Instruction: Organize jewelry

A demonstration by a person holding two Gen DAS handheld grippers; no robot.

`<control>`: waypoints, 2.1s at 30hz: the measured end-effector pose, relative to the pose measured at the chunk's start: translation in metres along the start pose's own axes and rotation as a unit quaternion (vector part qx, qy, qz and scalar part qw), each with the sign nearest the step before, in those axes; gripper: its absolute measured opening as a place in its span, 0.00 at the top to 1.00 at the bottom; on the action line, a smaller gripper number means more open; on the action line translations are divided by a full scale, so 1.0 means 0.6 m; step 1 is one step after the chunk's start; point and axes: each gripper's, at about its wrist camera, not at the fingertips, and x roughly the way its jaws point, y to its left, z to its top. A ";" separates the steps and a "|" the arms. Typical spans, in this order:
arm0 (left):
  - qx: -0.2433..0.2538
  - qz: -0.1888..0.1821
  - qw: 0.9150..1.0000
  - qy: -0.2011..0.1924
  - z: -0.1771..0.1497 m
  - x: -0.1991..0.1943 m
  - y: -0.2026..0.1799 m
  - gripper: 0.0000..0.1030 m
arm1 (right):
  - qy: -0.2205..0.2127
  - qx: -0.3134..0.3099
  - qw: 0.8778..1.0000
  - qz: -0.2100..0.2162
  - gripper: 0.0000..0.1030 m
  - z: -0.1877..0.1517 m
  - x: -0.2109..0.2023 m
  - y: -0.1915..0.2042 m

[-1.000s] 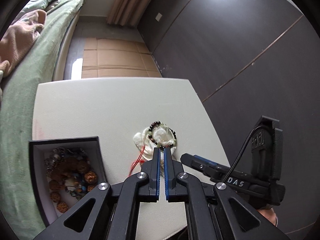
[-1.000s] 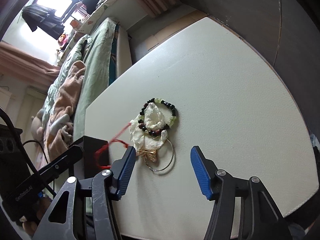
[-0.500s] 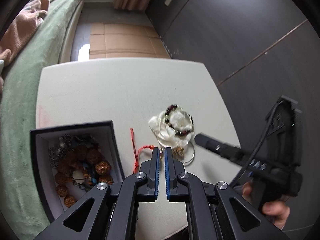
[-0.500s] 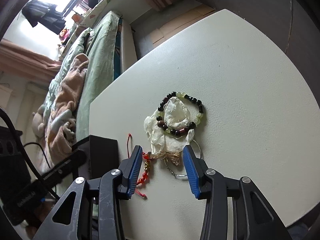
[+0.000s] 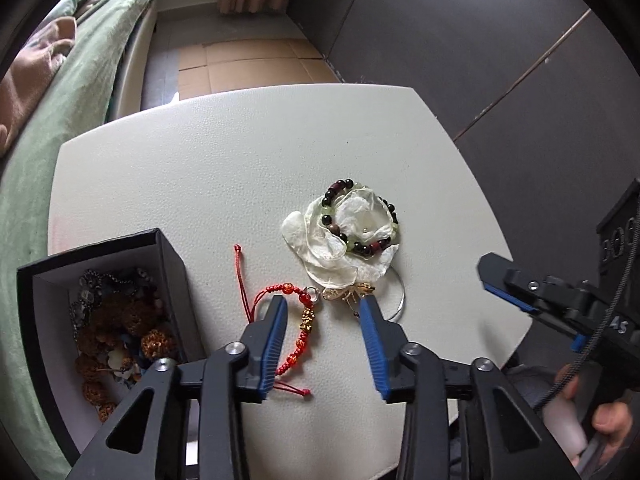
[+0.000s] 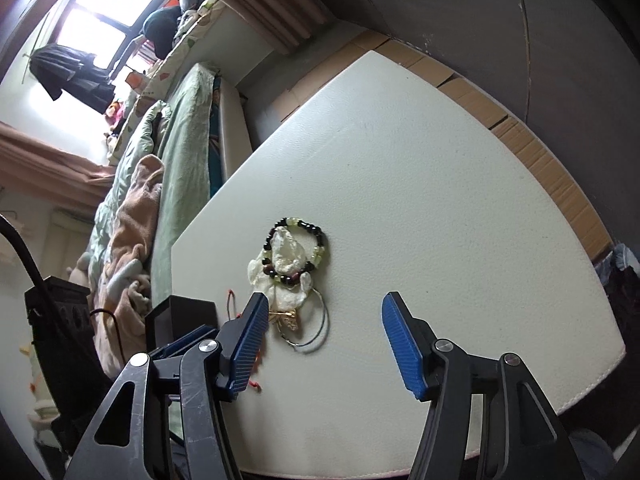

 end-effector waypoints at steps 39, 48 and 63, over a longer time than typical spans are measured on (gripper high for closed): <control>0.043 0.075 0.996 0.033 0.002 0.056 -0.024 0.76 | -0.012 0.013 1.000 0.022 0.42 0.011 -0.032 -0.031; 0.013 0.046 0.999 -0.008 0.009 0.001 0.004 0.94 | 0.004 -0.011 1.000 0.010 0.42 0.003 -0.012 -0.011; -0.034 -0.024 0.995 -0.088 0.015 -0.117 0.051 0.94 | 0.041 -0.082 0.996 0.000 0.48 -0.013 0.064 0.082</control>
